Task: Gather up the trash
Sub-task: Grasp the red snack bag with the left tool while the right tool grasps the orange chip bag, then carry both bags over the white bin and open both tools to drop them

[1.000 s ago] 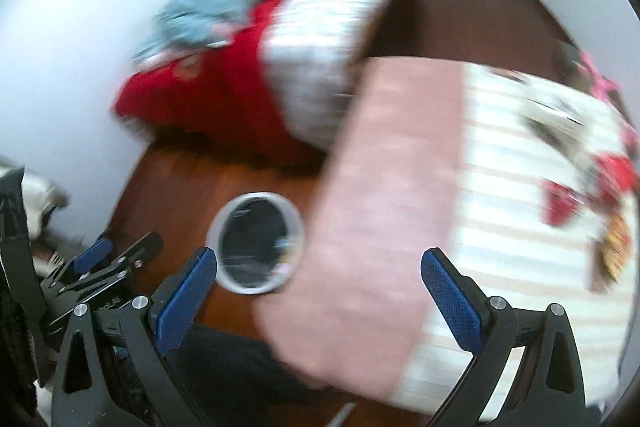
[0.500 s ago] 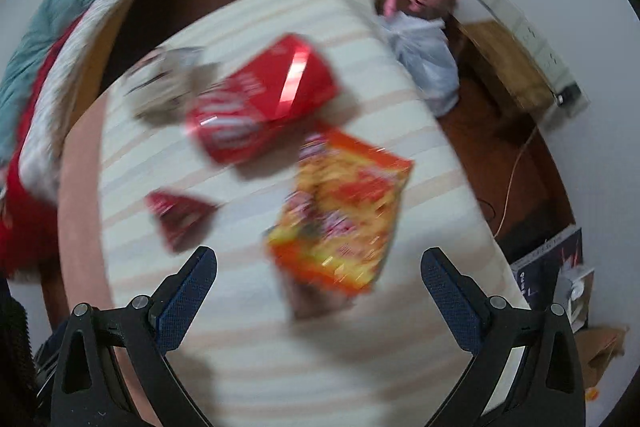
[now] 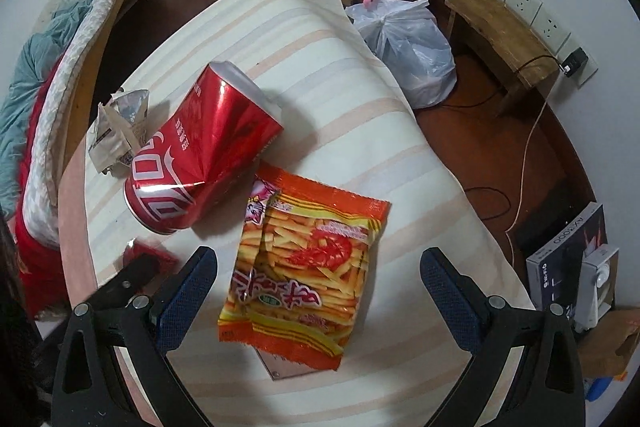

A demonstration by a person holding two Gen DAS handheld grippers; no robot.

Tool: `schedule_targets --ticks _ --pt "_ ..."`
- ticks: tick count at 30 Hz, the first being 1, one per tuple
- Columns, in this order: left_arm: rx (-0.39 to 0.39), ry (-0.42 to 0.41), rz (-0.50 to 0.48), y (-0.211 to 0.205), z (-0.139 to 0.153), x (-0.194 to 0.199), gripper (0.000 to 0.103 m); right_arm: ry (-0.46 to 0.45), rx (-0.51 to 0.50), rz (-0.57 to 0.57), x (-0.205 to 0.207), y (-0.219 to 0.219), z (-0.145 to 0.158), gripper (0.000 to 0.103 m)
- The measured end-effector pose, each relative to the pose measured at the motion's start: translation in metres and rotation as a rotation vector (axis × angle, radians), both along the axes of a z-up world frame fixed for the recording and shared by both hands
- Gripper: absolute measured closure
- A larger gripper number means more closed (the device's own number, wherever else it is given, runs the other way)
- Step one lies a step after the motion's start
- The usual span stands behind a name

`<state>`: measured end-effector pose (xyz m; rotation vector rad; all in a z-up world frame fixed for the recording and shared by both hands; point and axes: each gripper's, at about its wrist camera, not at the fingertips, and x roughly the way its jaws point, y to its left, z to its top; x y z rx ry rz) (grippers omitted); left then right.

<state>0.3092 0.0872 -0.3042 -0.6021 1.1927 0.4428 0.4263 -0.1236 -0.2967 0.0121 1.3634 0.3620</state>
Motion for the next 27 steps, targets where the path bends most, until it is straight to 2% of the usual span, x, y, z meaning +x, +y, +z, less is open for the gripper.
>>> schedule_targets --ticks 1,3,8,9,11,14,20,27 --pt "0.012 -0.005 -0.003 -0.001 0.002 -0.002 0.065 -0.001 -0.001 0.003 0.000 0.002 -0.002 0.001" --pt "0.057 0.001 -0.012 -0.006 0.004 -0.007 0.067 -0.003 -0.009 0.010 0.000 0.007 -0.005 0.002" --pt "0.147 0.021 -0.019 -0.002 0.007 -0.033 0.067 -0.034 -0.057 0.047 -0.008 0.020 -0.012 0.020" --pt "0.159 0.024 -0.018 -0.001 0.007 -0.039 0.067 -0.053 -0.074 0.061 -0.011 0.022 -0.011 0.024" --pt "0.174 0.028 -0.015 0.002 0.007 -0.051 0.067 -0.082 -0.097 0.087 -0.017 0.024 -0.009 0.043" --pt "0.181 0.031 -0.004 0.002 0.006 -0.063 0.067 -0.100 -0.110 0.140 -0.028 0.025 -0.007 0.052" --pt "0.176 0.023 -0.009 0.001 0.004 -0.078 0.067 -0.129 -0.156 0.265 -0.063 0.025 -0.008 0.053" --pt "0.167 0.014 -0.010 0.004 0.004 -0.071 0.067 -0.137 -0.164 0.263 -0.070 0.026 -0.009 0.046"
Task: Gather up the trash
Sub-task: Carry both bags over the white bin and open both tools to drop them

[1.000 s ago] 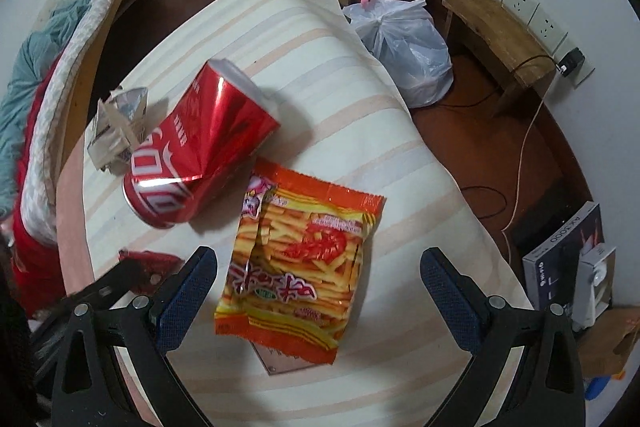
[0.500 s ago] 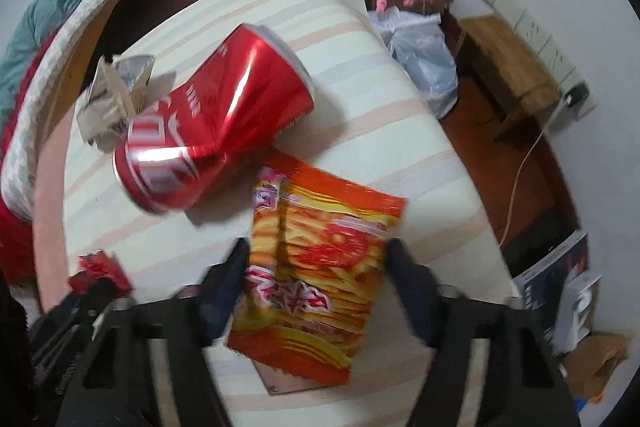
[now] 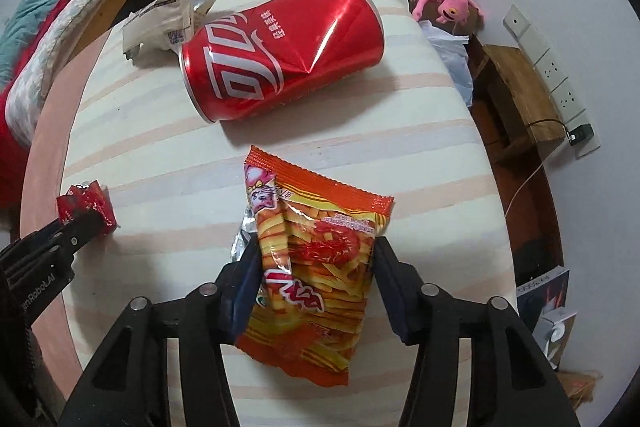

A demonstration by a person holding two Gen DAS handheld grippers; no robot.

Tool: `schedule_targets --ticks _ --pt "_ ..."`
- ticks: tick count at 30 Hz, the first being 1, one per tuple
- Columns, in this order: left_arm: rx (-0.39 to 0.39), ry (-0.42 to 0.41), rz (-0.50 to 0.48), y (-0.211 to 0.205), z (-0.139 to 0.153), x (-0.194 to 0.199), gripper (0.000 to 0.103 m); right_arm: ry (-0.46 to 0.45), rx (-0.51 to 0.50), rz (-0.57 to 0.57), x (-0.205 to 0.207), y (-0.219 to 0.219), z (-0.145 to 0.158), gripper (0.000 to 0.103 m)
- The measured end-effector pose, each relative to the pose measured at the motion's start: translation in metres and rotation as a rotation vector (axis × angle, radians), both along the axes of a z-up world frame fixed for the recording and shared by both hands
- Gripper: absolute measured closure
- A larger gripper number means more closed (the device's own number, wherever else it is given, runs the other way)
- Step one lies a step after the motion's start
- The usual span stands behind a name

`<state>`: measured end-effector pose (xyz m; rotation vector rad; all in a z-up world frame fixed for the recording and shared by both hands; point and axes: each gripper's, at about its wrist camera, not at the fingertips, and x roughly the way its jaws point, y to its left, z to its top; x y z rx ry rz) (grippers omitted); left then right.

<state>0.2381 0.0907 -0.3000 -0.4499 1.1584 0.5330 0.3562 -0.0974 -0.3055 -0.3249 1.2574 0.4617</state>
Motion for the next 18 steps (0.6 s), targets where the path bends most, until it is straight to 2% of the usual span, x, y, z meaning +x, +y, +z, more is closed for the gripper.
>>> schedule_targets --ticks 2,5,15,18 --pt "0.015 -0.005 -0.003 -0.001 0.002 -0.001 0.070 -0.006 -0.002 0.001 0.000 0.001 0.000 0.048" --pt "0.034 -0.012 -0.008 -0.004 0.007 -0.003 0.071 -0.018 0.013 0.007 -0.001 0.001 0.005 0.056" --pt "0.101 -0.077 0.005 -0.010 0.045 -0.037 0.072 -0.048 0.086 0.051 -0.028 0.006 0.037 0.058" --pt "0.125 -0.114 0.023 -0.009 0.067 -0.057 0.072 -0.058 0.124 0.075 -0.045 0.010 0.053 0.058"
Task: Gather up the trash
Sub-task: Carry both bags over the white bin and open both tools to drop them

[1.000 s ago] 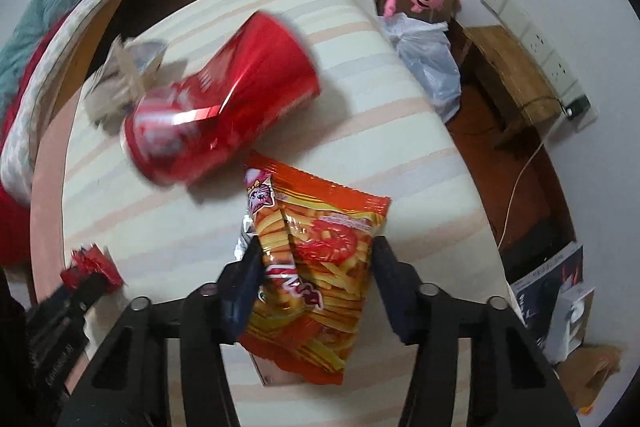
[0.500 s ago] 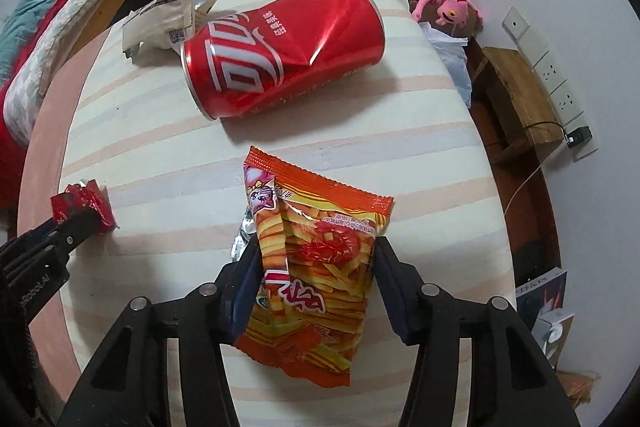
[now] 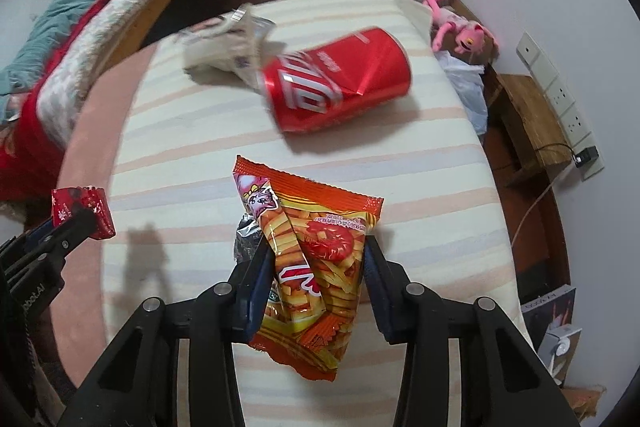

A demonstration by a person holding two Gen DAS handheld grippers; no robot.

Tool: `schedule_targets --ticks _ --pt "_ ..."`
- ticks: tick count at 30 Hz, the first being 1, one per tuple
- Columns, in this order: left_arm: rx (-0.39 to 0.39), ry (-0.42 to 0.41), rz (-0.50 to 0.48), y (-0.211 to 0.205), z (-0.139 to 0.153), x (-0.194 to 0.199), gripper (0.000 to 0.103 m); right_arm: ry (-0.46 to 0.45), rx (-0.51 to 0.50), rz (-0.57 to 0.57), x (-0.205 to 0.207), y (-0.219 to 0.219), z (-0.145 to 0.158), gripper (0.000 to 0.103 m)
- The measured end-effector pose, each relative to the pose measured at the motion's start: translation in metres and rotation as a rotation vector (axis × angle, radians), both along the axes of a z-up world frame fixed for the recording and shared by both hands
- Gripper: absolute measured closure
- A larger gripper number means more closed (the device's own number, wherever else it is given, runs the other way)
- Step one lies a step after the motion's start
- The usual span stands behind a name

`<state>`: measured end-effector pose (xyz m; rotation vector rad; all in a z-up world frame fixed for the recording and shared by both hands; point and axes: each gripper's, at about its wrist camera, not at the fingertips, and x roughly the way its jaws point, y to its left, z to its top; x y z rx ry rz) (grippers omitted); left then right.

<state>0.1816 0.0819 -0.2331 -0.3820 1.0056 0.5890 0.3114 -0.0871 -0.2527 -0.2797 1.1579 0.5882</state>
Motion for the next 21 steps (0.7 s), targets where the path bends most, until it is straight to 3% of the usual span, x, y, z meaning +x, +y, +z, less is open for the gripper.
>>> schedule_targets --ticks 12,21 --pt "0.082 -0.121 0.106 0.037 0.078 -0.109 0.072 -0.013 0.143 0.151 -0.087 0.047 0.066 0.058" --pt "0.143 -0.159 0.251 0.099 0.115 -0.216 0.072 0.013 0.231 0.333 -0.182 0.143 0.102 0.058"
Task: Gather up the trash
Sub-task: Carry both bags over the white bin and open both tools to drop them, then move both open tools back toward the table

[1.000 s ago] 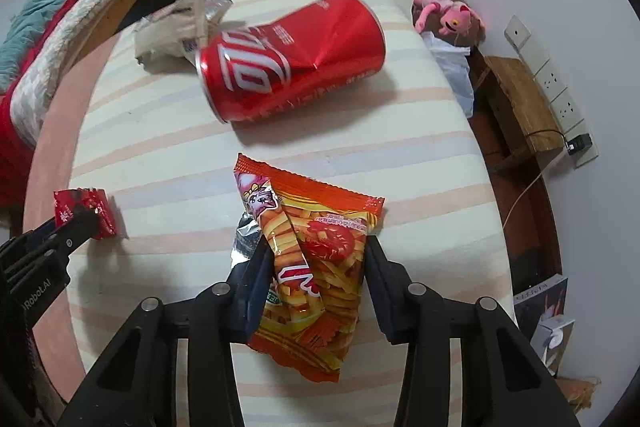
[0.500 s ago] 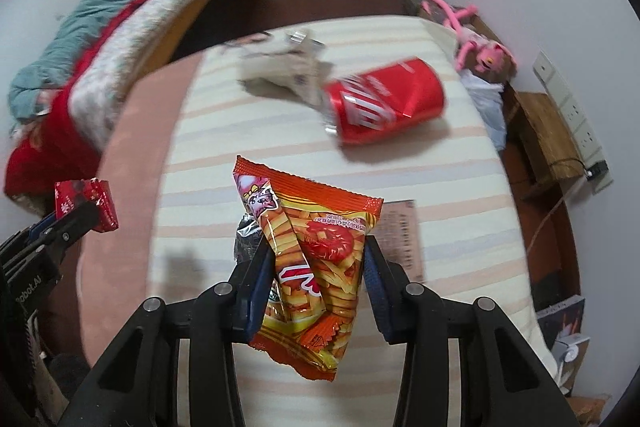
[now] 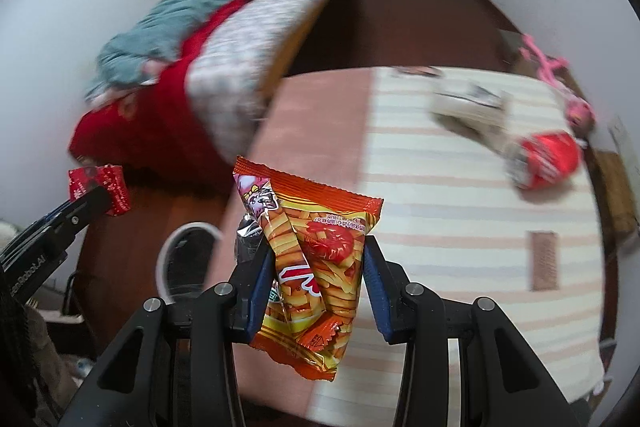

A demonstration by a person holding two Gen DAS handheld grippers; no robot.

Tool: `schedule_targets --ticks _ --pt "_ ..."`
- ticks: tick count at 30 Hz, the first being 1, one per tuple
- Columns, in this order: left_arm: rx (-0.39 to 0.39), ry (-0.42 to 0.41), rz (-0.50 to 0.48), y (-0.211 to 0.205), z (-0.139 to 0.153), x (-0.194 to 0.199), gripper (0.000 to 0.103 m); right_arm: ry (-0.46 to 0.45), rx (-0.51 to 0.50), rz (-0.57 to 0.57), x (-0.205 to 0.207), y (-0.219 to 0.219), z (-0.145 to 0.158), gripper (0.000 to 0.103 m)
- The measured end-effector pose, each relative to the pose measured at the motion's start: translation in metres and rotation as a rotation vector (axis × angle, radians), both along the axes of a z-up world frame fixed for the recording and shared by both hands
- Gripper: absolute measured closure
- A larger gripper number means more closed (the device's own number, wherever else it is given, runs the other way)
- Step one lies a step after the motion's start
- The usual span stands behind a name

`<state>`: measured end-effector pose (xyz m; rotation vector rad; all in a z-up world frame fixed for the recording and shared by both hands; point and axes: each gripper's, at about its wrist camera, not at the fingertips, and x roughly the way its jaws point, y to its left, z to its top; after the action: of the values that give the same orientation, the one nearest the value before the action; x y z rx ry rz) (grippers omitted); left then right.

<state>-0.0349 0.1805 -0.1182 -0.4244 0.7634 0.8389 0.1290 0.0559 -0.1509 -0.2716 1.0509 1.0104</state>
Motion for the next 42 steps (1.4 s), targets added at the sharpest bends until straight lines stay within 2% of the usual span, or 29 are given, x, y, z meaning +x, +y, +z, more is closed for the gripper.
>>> schedule_targets --ticks 5,8,10,13,20,23,27,30,32,33,34,36,37,38,42 --pt "-0.005 0.001 0.112 0.043 -0.003 -0.066 0.072 0.018 0.016 0.123 -0.064 0.069 0.001 0.058" --pt "-0.057 0.007 0.167 0.071 -0.022 -0.100 0.072 0.039 -0.009 0.191 -0.100 0.112 -0.018 0.058" --pt "-0.094 0.015 0.196 0.086 -0.036 -0.118 0.072 0.052 -0.047 0.236 -0.123 0.143 -0.041 0.058" --pt "-0.193 0.038 0.238 0.116 -0.076 -0.145 0.072 0.074 -0.119 0.289 -0.148 0.183 -0.082 0.058" --pt "-0.524 0.066 0.307 0.193 -0.201 -0.185 0.072 0.110 -0.323 0.353 -0.178 0.258 -0.184 0.059" --pt "-0.605 0.081 0.315 0.213 -0.239 -0.186 0.072 0.127 -0.393 0.360 -0.181 0.280 -0.222 0.058" --pt "-0.677 0.098 0.322 0.236 -0.274 -0.180 0.070 0.174 -0.473 0.363 -0.187 0.305 -0.265 0.058" --pt "-0.708 0.110 0.337 0.246 -0.288 -0.181 0.052 0.214 -0.514 0.369 -0.193 0.315 -0.290 0.058" --pt "-0.722 0.108 0.356 0.250 -0.292 -0.187 0.020 0.243 -0.534 0.374 -0.196 0.319 -0.305 0.053" --pt "-0.725 0.105 0.367 0.251 -0.293 -0.190 0.015 0.265 -0.542 0.378 -0.198 0.320 -0.310 0.051" --pt "-0.727 0.104 0.375 0.253 -0.293 -0.195 0.012 0.289 -0.546 0.383 -0.200 0.321 -0.314 0.049" --pt "-0.732 0.106 0.403 0.253 -0.293 -0.204 0.010 0.329 -0.546 0.389 -0.199 0.321 -0.317 0.039" --pt "-0.730 0.109 0.412 0.254 -0.294 -0.208 0.004 0.346 -0.541 0.392 -0.198 0.321 -0.317 0.028" --pt "-0.723 0.107 0.429 0.252 -0.292 -0.214 0.002 0.350 -0.538 0.396 -0.199 0.318 -0.314 0.020" --pt "-0.667 0.124 0.468 0.246 -0.279 -0.231 0.002 0.335 -0.525 0.421 -0.200 0.316 -0.302 0.006"
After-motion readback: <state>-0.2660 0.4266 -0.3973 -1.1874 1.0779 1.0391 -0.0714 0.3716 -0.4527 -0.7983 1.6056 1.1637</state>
